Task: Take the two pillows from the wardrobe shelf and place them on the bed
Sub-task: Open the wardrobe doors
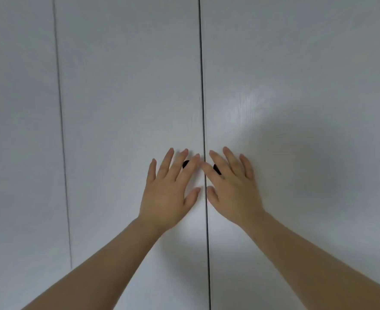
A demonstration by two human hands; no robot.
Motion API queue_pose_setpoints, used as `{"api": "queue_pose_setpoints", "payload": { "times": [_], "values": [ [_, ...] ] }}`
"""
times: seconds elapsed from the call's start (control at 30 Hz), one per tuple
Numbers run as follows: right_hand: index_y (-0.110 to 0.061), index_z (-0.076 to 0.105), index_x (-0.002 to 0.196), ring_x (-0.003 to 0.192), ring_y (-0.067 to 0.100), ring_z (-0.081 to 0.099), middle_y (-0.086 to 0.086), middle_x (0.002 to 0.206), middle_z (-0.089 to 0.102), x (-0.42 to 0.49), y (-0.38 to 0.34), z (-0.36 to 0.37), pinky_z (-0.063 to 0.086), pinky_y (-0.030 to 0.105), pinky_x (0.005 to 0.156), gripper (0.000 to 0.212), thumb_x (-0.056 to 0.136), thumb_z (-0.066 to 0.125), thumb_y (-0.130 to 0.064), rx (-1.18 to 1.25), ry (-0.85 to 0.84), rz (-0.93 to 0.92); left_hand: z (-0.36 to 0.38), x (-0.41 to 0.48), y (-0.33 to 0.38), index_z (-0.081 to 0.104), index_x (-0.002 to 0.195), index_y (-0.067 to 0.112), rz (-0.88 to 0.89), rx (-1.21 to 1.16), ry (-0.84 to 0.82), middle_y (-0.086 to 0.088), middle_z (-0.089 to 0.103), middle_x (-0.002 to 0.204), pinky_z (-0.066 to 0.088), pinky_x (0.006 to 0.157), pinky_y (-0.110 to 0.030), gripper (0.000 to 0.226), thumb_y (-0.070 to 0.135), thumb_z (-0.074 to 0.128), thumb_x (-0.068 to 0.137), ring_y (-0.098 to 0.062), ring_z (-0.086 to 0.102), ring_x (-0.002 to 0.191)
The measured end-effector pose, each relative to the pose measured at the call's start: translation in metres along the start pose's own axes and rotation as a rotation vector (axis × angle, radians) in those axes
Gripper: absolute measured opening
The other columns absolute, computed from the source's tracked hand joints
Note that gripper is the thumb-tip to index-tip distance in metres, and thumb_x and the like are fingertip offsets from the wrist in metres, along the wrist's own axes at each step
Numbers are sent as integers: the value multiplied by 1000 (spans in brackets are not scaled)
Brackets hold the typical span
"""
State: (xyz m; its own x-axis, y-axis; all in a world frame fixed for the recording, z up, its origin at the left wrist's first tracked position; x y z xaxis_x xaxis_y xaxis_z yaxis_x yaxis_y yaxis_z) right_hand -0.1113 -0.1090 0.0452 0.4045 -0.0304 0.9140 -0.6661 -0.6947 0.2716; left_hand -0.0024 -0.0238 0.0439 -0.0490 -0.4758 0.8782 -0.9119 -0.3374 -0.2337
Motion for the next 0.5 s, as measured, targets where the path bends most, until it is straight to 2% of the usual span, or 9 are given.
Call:
{"api": "queue_pose_setpoints", "payload": {
  "times": [0.07, 0.13, 0.23, 0.3, 0.4, 0.5],
  "values": [
    [-22, 55, 123, 131, 25, 36, 2, 133, 57, 5, -2, 4, 22, 46, 108, 46, 78, 48, -29, 21, 65, 22, 16, 8, -5, 30, 143, 23, -15, -37, -35, -4, 44, 147, 35, 105, -56, 62, 50, 36, 87, -31, 38, 138],
    [-20, 57, 122, 131, 25, 40, 2, 132, 58, 3, -4, 8, 25, 46, 108, 45, 78, 51, -27, -27, 123, 25, 34, 10, -12, 28, 143, 23, -14, -34, -18, -5, 42, 148, 34, 105, -57, 63, 48, 38, 86, -30, 36, 139],
    [-20, 61, 119, 128, 26, 47, 3, 129, 61, 3, -3, 11, 32, 46, 107, 40, 80, 53, -24, -61, 216, 39, 47, 15, -21, 25, 143, 21, -34, -108, 81, -8, 41, 149, 28, 107, -58, 65, 46, 39, 85, -28, 24, 140],
    [-20, 63, 118, 127, 26, 46, 4, 126, 63, 1, -5, 12, 35, 45, 105, 36, 86, 47, -23, -63, 276, 41, 55, 15, -24, 24, 143, 19, -31, -127, 146, -9, 41, 149, 22, 111, -56, 65, 45, 38, 85, -26, 20, 140],
    [-19, 65, 115, 124, 25, 47, 5, 122, 65, 1, -5, 15, 38, 44, 103, 37, 90, 39, -22, -68, 309, 58, 63, 16, -22, 24, 143, 15, -6, -139, 224, -9, 39, 149, 14, 111, -53, 66, 45, 38, 86, -28, 21, 140],
    [-11, 70, 104, 112, 22, 50, 9, 109, 70, 2, -5, 14, 41, 35, 97, 28, 88, 46, -11, 14, 362, 124, 68, 17, -26, 27, 142, 14, 45, -121, 308, -6, 39, 148, 18, 110, -55, 66, 47, 40, 86, -29, 27, 137]
  ]
}}
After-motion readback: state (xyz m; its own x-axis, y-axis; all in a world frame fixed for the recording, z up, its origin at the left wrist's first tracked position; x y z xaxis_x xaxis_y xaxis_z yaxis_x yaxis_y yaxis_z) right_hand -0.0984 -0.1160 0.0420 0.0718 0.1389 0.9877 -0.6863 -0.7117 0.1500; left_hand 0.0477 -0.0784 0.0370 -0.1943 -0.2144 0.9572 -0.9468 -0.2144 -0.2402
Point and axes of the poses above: each hand's wrist, its own x-axis towards the middle knuckle, its own z-axis out of the palm, y = z × x, the point moved 5 cm from there along x, towards the middle knuckle
